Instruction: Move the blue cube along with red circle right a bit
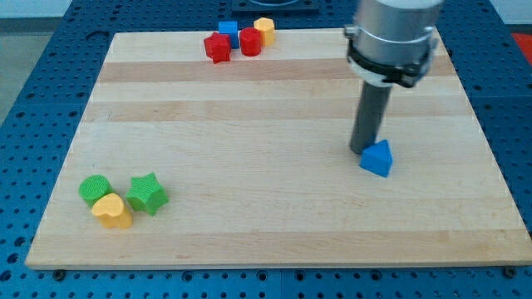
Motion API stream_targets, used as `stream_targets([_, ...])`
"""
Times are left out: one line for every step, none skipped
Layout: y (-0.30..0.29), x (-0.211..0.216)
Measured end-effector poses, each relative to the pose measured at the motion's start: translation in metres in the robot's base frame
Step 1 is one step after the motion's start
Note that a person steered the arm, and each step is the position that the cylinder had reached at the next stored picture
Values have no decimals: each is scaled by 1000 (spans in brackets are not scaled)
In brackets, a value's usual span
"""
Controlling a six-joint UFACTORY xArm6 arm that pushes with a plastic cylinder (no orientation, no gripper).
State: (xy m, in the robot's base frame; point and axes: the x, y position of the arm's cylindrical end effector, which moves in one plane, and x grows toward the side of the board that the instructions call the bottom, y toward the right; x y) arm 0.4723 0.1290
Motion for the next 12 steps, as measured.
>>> stream_targets([1,39])
stream_targets([8,66])
stream_targets([-6,26])
stream_targets([-67,5])
stream_targets([-132,1])
stream_targets([-192,-2])
stream_targets([-256,-7])
stream_targets([-293,-64])
stream_targets([-331,-121])
stream_targets([-362,-164])
stream_targets([-370,-212])
stream_targets([-374,-262])
